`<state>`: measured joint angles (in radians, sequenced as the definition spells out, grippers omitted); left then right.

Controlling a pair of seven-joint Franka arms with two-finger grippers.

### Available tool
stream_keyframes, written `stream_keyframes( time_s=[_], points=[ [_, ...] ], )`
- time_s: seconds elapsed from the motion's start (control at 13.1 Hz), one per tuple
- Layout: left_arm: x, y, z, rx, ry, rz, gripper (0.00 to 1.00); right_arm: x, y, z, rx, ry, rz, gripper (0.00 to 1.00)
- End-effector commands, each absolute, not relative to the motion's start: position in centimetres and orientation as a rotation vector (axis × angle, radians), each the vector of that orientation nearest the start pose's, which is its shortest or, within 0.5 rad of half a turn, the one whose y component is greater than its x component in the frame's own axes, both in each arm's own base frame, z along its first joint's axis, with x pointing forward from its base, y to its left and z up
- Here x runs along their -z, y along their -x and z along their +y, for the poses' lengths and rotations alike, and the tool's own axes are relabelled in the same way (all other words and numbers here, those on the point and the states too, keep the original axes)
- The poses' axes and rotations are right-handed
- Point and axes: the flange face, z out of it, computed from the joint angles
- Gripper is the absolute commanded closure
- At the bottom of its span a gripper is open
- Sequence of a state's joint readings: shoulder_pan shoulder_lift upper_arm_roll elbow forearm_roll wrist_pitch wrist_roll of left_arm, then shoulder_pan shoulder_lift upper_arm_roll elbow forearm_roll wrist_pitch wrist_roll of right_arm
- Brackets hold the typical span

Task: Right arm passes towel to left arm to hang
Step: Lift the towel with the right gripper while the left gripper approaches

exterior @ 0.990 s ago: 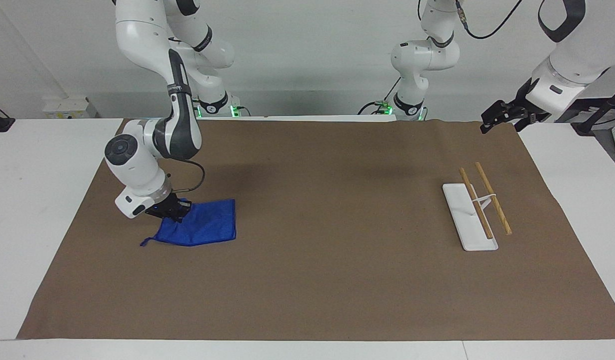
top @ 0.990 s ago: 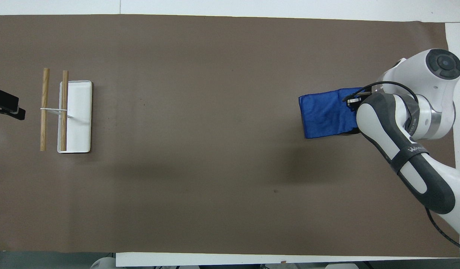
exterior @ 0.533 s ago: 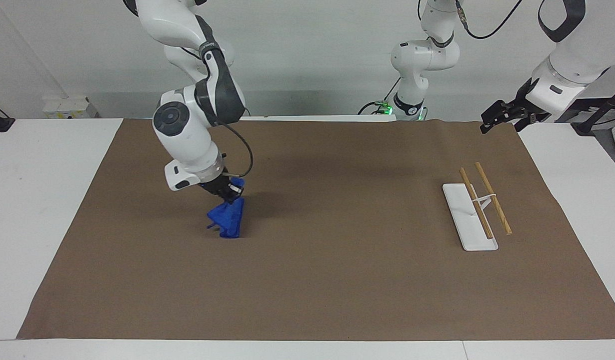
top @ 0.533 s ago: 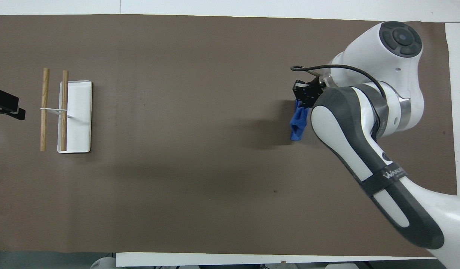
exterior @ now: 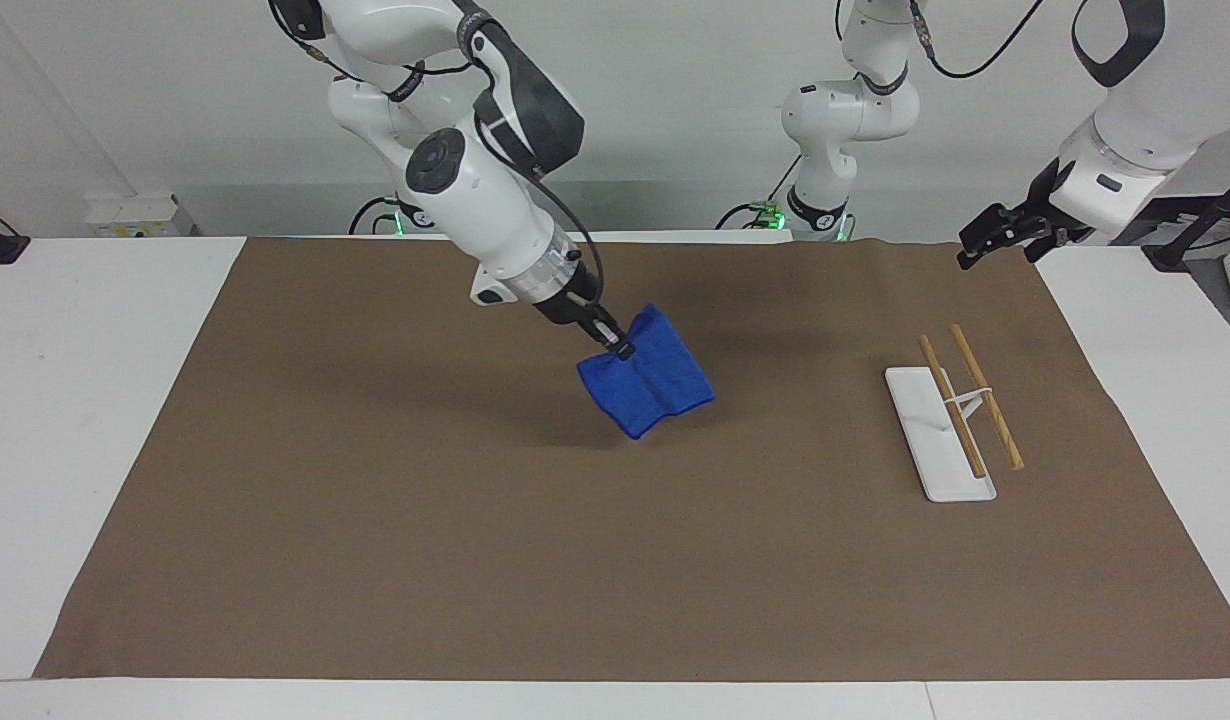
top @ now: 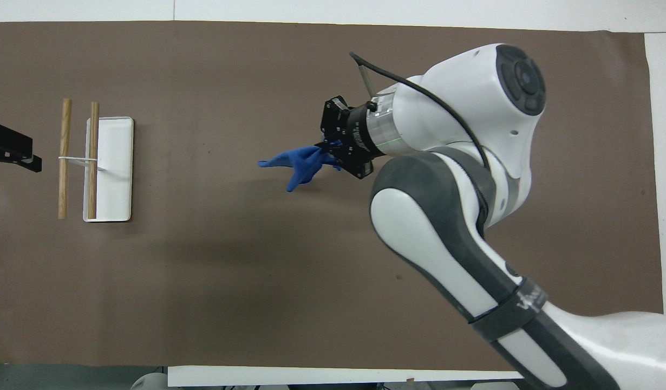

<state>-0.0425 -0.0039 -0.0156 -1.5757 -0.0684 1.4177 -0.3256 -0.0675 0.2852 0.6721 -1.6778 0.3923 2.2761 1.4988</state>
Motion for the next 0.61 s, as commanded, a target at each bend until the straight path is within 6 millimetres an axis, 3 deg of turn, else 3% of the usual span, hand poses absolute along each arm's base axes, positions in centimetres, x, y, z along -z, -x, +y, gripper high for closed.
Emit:
stream_keyframes(
  time_s=[0.0,0.15,0.38,0.53],
  points=[
    [-59.6,-52.2,-5.4,-0.223,3.044,-1.180,0.00,-52.5,-56.7,38.8,-0.427,1.905,1.492,1.00],
    [-58.8,-52.8,-6.8,-0.183,2.864,-1.664,0.00,-53.1,-55.9,41.1,-0.453,1.815,1.508,1.00],
    [-57.1,-53.2,-9.2,-0.189,2.479,-2.230,0.00,-53.7,-55.3,42.6,-0.462,1.754,1.496,1.00],
    [-56.8,-52.0,-11.3,-0.231,2.336,-2.343,0.00,-53.8,-55.4,43.2,-0.478,1.656,1.539,1.00]
  ],
)
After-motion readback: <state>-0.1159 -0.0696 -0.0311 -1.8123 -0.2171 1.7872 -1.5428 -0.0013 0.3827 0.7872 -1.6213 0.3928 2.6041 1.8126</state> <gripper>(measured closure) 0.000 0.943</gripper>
